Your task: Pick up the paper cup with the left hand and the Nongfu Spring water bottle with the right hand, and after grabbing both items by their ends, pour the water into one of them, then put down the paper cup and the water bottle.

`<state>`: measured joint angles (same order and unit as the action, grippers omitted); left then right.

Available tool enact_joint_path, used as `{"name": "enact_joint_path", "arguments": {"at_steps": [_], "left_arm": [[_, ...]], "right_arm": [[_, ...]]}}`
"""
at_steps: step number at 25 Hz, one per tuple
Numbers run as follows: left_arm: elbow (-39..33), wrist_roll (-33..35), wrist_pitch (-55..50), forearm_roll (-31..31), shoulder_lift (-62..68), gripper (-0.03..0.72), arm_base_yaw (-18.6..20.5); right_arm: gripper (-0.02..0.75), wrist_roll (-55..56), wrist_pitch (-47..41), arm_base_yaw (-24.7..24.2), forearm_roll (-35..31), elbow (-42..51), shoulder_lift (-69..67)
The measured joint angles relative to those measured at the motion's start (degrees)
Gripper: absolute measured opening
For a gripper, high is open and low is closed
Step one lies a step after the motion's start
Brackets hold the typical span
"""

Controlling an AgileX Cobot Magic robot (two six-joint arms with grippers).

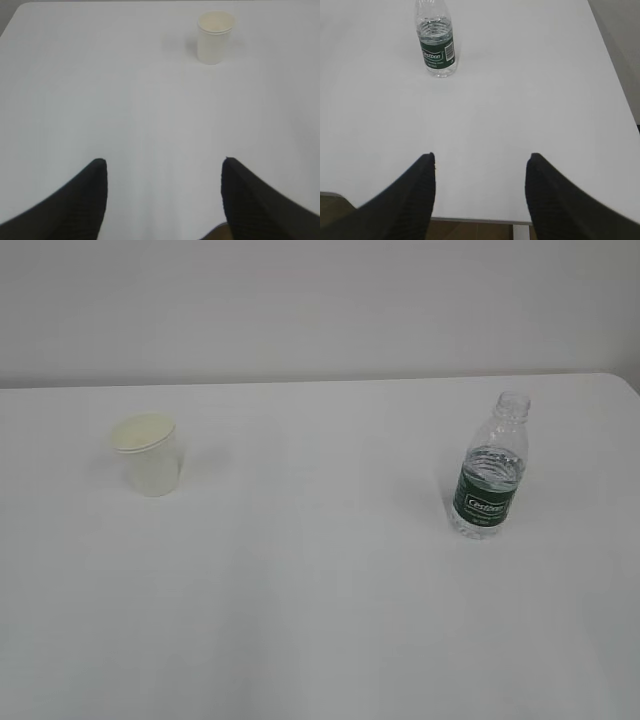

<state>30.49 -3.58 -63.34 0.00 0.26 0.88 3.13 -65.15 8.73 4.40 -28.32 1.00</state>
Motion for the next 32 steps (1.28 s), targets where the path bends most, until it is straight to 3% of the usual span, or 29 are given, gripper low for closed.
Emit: {"name": "enact_joint_path", "arguments": {"at_steps": [10,32], "left_arm": [[0.0,0.0,0.0,0.0,0.0,0.508,0.0],[0.0,0.0,0.0,-0.49,0.0,0.417,0.0]], "right_arm": [[0.443,0.0,0.0,0.0,0.0,0.0,0.0],[0.444,0.1,0.0,0.0,0.0,0.0,0.0]]}}
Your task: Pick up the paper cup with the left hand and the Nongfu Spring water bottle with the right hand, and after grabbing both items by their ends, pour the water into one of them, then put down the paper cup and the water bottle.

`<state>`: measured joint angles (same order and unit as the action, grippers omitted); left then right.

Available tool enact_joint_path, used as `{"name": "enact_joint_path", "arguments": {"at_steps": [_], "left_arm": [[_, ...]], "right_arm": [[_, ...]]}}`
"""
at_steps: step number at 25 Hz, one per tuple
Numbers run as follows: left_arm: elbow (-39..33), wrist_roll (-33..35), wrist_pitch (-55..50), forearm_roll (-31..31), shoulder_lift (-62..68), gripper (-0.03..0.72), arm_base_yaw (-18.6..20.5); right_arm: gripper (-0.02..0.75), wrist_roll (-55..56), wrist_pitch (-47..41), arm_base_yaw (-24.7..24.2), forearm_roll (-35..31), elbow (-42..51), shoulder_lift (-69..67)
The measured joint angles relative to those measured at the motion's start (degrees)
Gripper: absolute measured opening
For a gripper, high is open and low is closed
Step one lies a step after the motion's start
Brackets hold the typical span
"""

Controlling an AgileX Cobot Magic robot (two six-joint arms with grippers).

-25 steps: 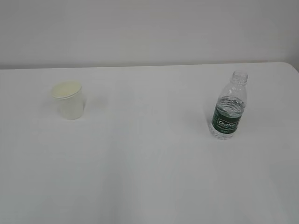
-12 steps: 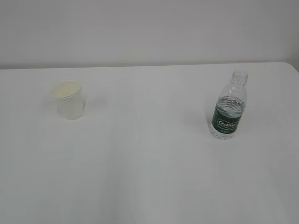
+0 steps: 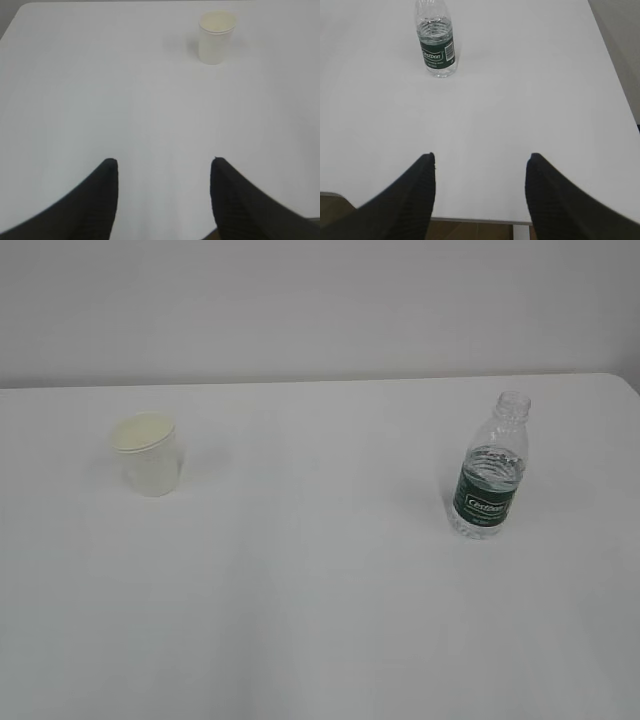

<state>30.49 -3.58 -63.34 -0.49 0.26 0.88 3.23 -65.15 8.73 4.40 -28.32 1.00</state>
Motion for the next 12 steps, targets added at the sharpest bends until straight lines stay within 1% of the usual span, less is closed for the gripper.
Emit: {"name": "enact_joint_path", "arguments": {"at_steps": [12], "left_arm": [[0.0,0.0,0.0,-0.75,0.0,0.412,0.0]], "right_arm": [[0.443,0.0,0.31,0.0,0.0,-0.25,0.0]]}}
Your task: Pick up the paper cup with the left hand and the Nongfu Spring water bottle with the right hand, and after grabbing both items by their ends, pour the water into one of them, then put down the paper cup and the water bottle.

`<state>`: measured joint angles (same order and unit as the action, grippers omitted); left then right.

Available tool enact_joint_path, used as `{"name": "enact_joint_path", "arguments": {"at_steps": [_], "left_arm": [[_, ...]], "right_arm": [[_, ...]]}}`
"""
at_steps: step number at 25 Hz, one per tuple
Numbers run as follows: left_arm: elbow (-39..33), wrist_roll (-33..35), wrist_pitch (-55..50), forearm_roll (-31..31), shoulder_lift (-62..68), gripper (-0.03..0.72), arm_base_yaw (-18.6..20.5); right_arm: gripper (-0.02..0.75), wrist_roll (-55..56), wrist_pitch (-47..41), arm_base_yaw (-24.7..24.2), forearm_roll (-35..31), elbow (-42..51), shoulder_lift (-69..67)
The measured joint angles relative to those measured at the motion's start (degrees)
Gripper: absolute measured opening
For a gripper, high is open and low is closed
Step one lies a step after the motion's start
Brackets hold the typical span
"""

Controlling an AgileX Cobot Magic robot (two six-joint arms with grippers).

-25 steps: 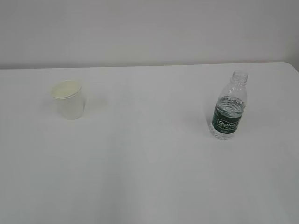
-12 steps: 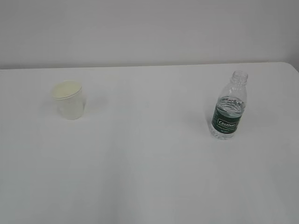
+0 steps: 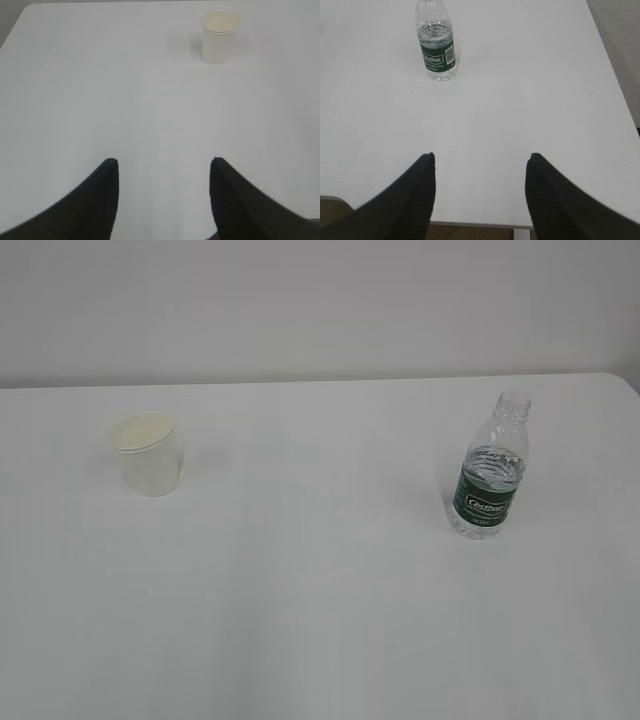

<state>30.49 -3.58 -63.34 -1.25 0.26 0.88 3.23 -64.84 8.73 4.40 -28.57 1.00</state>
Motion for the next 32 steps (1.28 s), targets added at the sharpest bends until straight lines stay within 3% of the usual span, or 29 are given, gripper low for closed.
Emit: {"name": "enact_joint_path", "arguments": {"at_steps": [13,25,32], "left_arm": [[0.37,0.0,1.71,1.57,0.35,0.412,0.0],[3.05,0.12,13.97,6.12,13.26,0.411,0.0],[4.72,4.72,20.95,9.46,18.8,0.41,0.0]], "right_arm": [[0.443,0.1,4.0,0.0,-0.65,-1.52,-2.96],[0.444,0.1,13.76,0.0,-0.79,-3.4,-9.97],[0.443,0.1,18.01,0.0,-0.34,-3.4,-10.2]]}}
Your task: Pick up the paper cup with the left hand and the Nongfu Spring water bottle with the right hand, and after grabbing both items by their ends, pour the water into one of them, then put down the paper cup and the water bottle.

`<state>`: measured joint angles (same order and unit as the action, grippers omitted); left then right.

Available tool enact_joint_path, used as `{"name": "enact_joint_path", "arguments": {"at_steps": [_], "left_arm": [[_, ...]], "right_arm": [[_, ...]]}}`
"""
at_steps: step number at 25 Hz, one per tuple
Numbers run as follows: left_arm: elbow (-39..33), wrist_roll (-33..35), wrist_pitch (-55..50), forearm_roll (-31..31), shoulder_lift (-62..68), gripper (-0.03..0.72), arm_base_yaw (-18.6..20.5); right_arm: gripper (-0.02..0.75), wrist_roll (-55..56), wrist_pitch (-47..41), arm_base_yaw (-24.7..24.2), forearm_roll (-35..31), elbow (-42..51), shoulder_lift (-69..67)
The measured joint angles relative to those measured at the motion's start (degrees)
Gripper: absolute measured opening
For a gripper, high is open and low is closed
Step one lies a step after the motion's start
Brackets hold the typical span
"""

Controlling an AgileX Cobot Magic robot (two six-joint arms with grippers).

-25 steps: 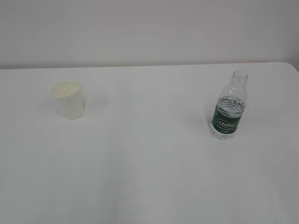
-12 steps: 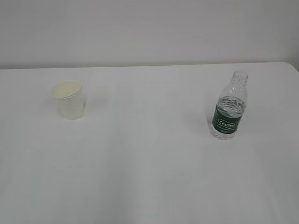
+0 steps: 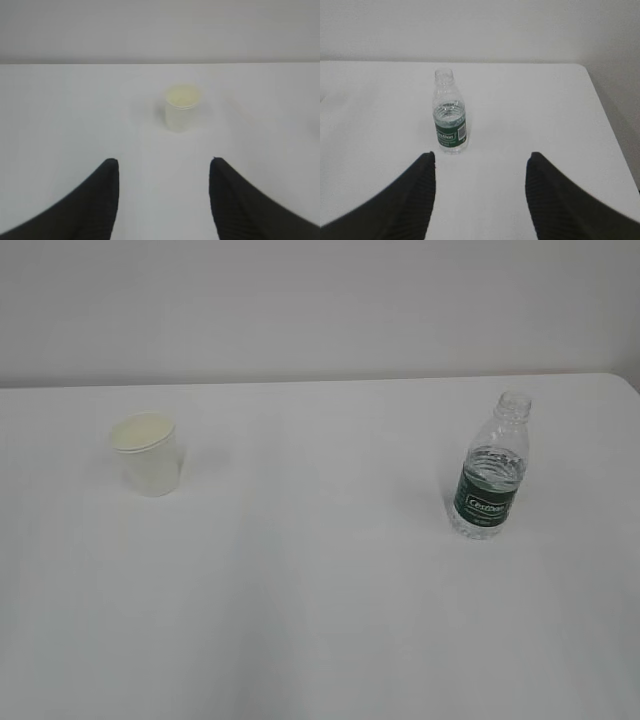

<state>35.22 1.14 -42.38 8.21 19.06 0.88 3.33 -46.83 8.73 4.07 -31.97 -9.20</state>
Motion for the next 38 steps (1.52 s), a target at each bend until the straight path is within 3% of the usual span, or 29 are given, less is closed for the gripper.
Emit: {"name": "enact_joint_path", "arguments": {"at_steps": [12,18,23,38], "left_arm": [[0.25,3.26,9.02,1.53,5.79,0.41,-0.42],[0.25,4.17,11.69,1.56,7.73,0.41,-1.61],[0.25,4.28,20.48,1.65,11.2,0.41,-1.61],[0.25,4.28,31.14,3.59,22.56,0.41,-1.61]], "right_arm": [[0.444,0.0,9.78,0.0,0.0,0.0,-6.11],[0.444,0.0,19.55,0.0,-0.66,0.0,-13.47],[0.443,0.0,32.02,0.0,-2.21,0.0,-20.71],[0.443,0.32,47.52,0.0,-2.34,-0.81,-33.48]]}}
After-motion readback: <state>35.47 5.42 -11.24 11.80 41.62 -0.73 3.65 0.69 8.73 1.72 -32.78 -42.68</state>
